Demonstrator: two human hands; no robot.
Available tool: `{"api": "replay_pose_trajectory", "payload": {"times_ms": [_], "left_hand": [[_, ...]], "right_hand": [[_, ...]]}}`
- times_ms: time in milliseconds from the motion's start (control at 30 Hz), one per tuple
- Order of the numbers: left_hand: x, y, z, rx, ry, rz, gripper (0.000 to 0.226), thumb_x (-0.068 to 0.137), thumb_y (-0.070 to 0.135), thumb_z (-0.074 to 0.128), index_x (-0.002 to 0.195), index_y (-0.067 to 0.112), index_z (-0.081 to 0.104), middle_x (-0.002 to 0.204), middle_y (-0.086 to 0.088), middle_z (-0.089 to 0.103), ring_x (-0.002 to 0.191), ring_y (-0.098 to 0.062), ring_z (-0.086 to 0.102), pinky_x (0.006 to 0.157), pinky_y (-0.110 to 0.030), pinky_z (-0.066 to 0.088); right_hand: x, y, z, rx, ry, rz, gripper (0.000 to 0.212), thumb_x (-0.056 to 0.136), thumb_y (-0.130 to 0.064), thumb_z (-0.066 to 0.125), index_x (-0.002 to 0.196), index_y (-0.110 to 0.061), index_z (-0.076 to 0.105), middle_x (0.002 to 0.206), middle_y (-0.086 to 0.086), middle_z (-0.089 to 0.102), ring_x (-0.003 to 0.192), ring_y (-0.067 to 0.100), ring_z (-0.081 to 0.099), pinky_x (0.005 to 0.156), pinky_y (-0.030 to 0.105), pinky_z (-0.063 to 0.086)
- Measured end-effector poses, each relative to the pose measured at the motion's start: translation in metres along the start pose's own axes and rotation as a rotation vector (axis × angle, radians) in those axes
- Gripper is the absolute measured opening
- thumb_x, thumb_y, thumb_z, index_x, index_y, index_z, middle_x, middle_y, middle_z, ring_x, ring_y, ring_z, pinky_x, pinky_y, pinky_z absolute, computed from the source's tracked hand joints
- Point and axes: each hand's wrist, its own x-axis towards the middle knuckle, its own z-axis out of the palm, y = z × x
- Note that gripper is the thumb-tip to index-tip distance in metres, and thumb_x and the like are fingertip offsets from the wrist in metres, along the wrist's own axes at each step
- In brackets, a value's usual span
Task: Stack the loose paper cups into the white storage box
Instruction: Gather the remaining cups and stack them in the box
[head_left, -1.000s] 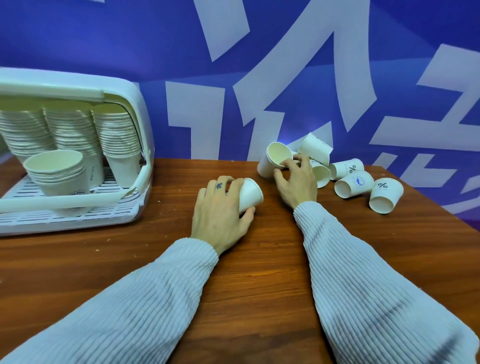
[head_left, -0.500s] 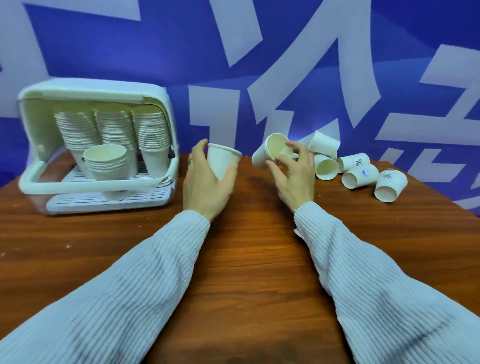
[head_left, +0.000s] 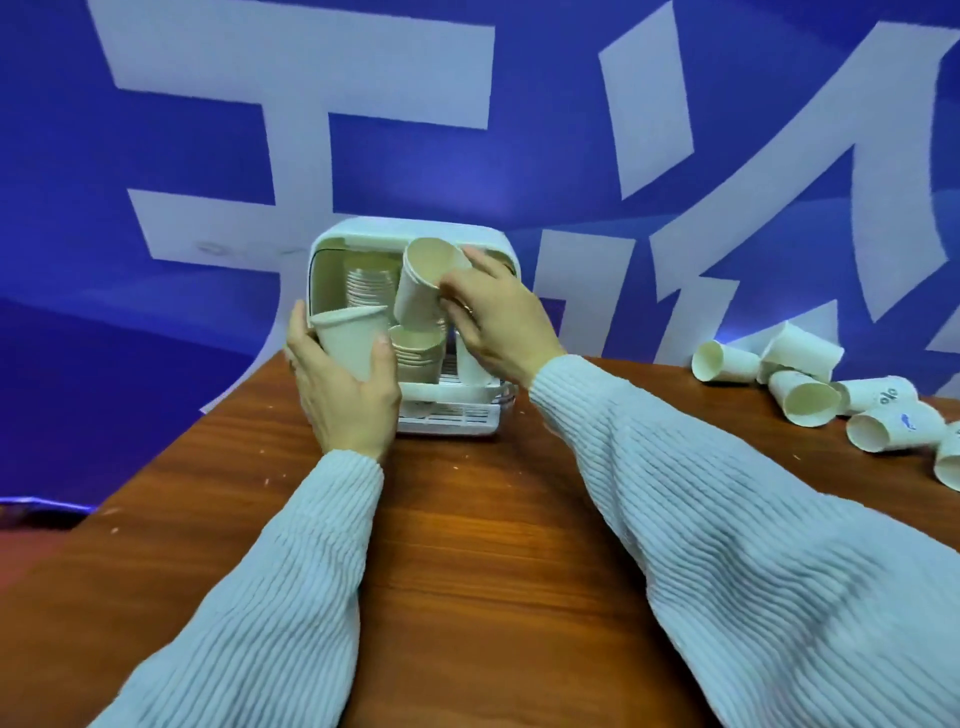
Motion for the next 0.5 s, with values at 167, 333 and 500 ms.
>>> {"api": "replay_pose_trajectory", "payload": {"times_ms": [167,333,500], "left_hand": [[0.001,0.001,0.003,0.034,-0.041,-0.002,0.079,0.090,0.028,0.070,0.155,0.014,0.027,0.151,-0.010,0.039,0.139,-0.021,0.034,0.103,-0.021,0.022],[0.005,0.000,0.001,0.041,-0.030,-0.014,0.076,0.090,0.032,0.071,0.153,0.019,0.032,0.146,-0.007,0.043,0.131,-0.020,0.041,0.099,-0.024,0.028],[0.016,0.003,0.003,-0.025,-0.001,-0.045,0.069,0.085,0.035,0.074,0.145,0.021,0.041,0.142,0.000,0.051,0.128,-0.018,0.049,0.100,-0.025,0.038]], "right_hand": [[0.018,0.002,0.020,-0.177,-0.239,-0.110,0.020,0.101,-0.035,0.046,0.101,-0.020,0.060,0.113,0.009,0.069,0.112,0.033,0.059,0.098,0.043,0.046],[0.005,-0.002,0.039,-0.224,-0.469,-0.110,0.023,0.105,-0.034,0.045,0.103,-0.013,0.056,0.103,0.013,0.067,0.106,0.036,0.058,0.094,0.046,0.046],[-0.004,0.003,0.035,-0.124,-0.347,-0.060,0.052,0.107,-0.045,0.044,0.150,-0.017,0.046,0.147,0.008,0.057,0.151,0.028,0.032,0.126,0.048,0.017]]}}
